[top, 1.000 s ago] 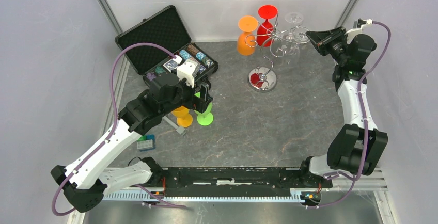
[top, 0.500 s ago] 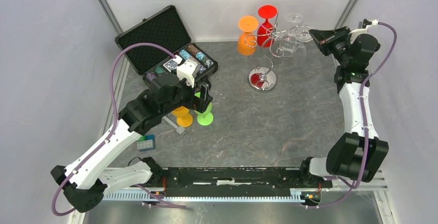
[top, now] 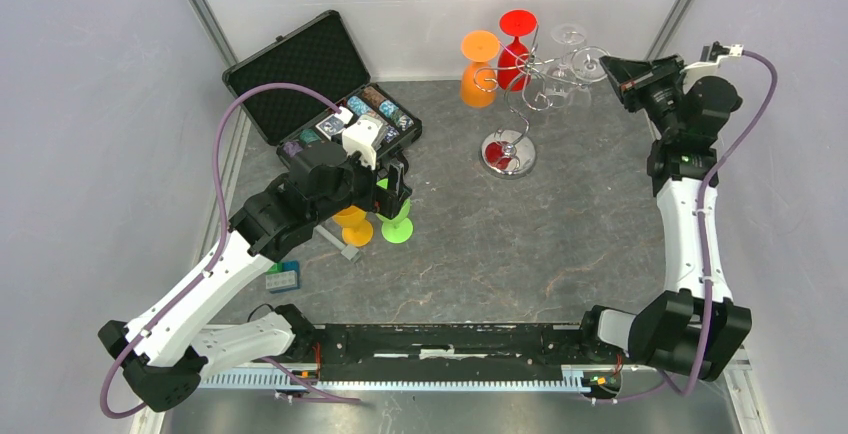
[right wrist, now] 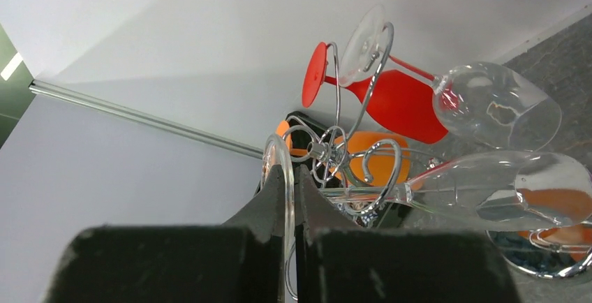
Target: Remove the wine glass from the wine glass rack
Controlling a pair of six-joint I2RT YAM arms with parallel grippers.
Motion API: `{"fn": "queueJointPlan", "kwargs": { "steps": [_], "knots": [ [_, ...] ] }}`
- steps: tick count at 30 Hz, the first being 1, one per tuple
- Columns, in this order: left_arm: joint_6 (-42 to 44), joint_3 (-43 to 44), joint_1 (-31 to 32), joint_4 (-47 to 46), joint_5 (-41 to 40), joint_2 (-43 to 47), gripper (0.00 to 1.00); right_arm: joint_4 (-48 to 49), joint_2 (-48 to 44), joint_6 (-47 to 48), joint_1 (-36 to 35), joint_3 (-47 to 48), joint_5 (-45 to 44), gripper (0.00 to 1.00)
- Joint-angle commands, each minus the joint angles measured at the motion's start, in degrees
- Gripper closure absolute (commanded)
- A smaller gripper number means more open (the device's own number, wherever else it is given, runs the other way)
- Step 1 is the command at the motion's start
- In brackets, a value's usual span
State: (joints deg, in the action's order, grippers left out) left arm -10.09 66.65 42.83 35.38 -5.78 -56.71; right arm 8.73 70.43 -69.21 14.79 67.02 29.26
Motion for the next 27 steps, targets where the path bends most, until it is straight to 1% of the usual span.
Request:
{"fn": "queueJointPlan", "kwargs": {
  "steps": [1, 10, 14, 19, 27],
  "knots": [
    [2.24, -0.21, 0.02, -2.77, -0.30, 0.91, 0.00, 2.98, -0.99, -1.77, -2.15, -0.99, -0.85, 1.00],
    [2.18, -0.30, -0.03, -2.80, -0.29, 0.81, 0.00, 4.50, 2.61, 0.48, -6.75, 0.82, -4.56, 1.00],
    [2.26, -0.38, -0.03, -2.77, -0.61, 0.92, 0.00, 9.42, 4.54, -1.97, -6.79, 0.27, -6.71, 1.00],
    [2.35, -0.47, -0.03, -2.84, -0.82, 0.99, 0.00, 9.99, 7.11, -3.38, -6.79, 2.51, -8.98, 1.00],
    [2.53, -0.62, 0.00, -2.77, -1.22, 1.33, 0.00, 7.94, 7.54, -3.58, -6.01, 3.73, -15.68, 1.00]
  ]
}}
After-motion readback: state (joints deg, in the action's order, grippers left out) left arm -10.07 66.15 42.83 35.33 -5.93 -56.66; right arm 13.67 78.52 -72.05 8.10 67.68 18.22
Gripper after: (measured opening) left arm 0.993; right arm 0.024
